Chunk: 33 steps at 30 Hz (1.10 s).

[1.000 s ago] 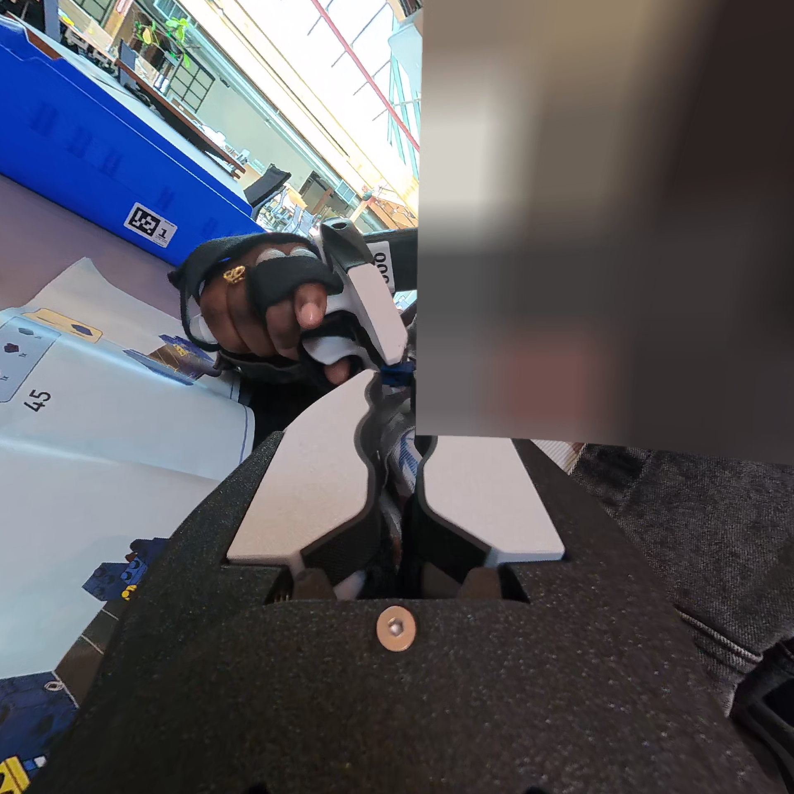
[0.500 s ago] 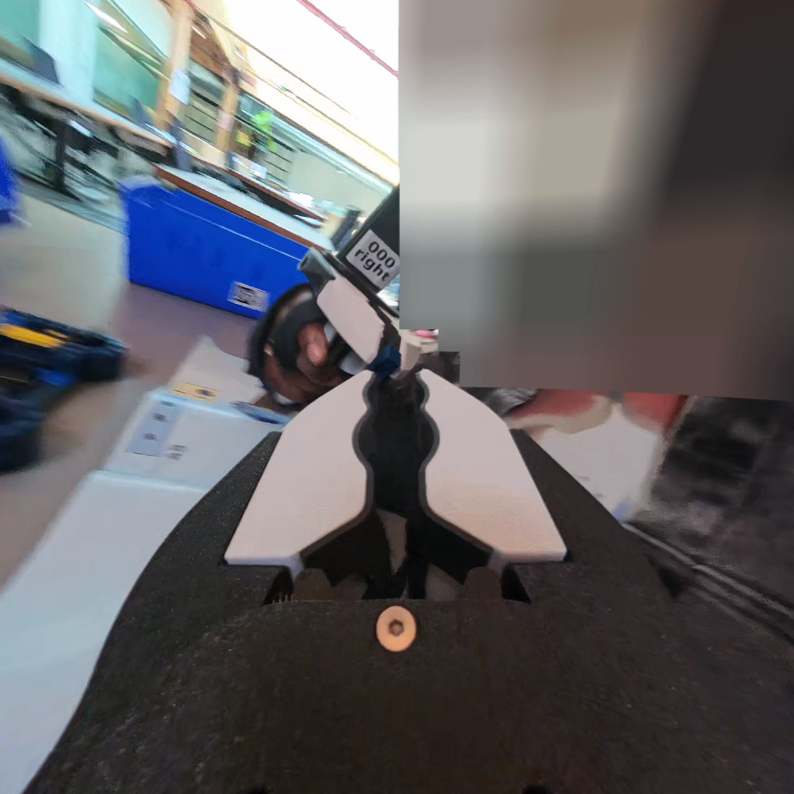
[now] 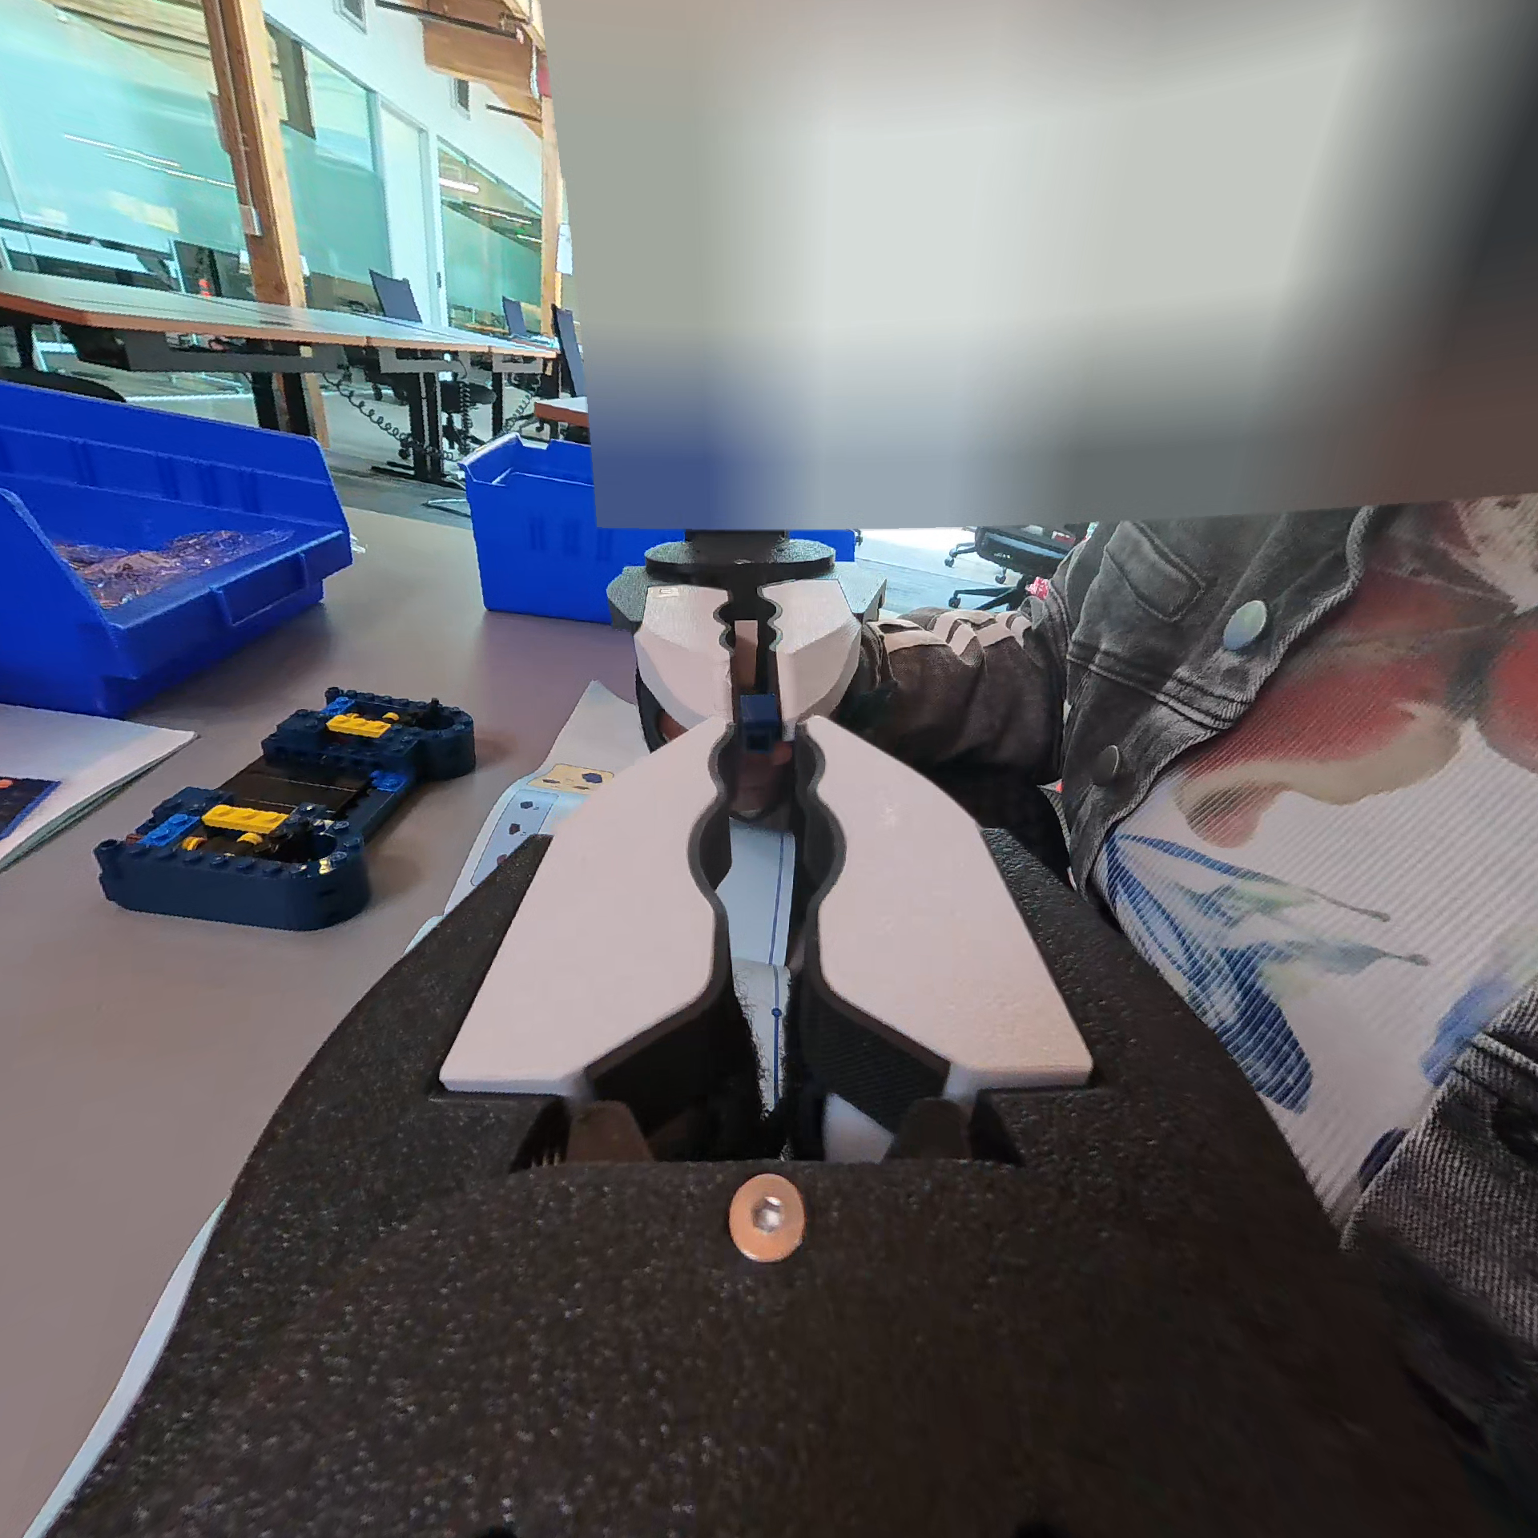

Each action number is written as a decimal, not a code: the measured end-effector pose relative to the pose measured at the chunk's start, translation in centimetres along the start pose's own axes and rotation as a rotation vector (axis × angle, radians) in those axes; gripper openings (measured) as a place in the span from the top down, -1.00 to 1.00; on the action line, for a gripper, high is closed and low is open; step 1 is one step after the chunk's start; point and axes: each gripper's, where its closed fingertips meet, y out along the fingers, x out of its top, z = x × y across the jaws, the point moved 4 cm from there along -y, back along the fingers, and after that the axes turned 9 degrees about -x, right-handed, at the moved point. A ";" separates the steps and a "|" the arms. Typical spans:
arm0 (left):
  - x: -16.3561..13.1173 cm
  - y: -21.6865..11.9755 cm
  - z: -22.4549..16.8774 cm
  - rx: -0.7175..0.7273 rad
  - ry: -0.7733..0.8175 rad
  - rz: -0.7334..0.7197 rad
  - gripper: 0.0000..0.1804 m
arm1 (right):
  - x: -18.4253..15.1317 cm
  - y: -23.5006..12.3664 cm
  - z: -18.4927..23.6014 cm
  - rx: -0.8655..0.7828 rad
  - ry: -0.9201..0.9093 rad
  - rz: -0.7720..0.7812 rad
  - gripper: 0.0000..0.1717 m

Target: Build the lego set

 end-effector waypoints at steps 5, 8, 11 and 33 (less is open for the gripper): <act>-0.1 -0.1 0.1 0.001 -0.022 -0.006 0.92 | -0.3 0.2 0.0 0.005 0.020 0.018 0.92; -0.2 -0.1 0.2 -0.002 -0.038 -0.008 0.92 | -0.3 0.2 -0.1 0.003 0.027 0.023 0.92; -0.3 -0.2 0.3 -0.003 -0.044 -0.006 0.93 | -0.4 0.2 -0.1 0.000 0.034 0.029 0.92; -0.7 -0.3 -0.1 -0.051 -0.057 0.030 0.93 | -1.0 0.4 0.3 0.082 0.185 0.076 0.92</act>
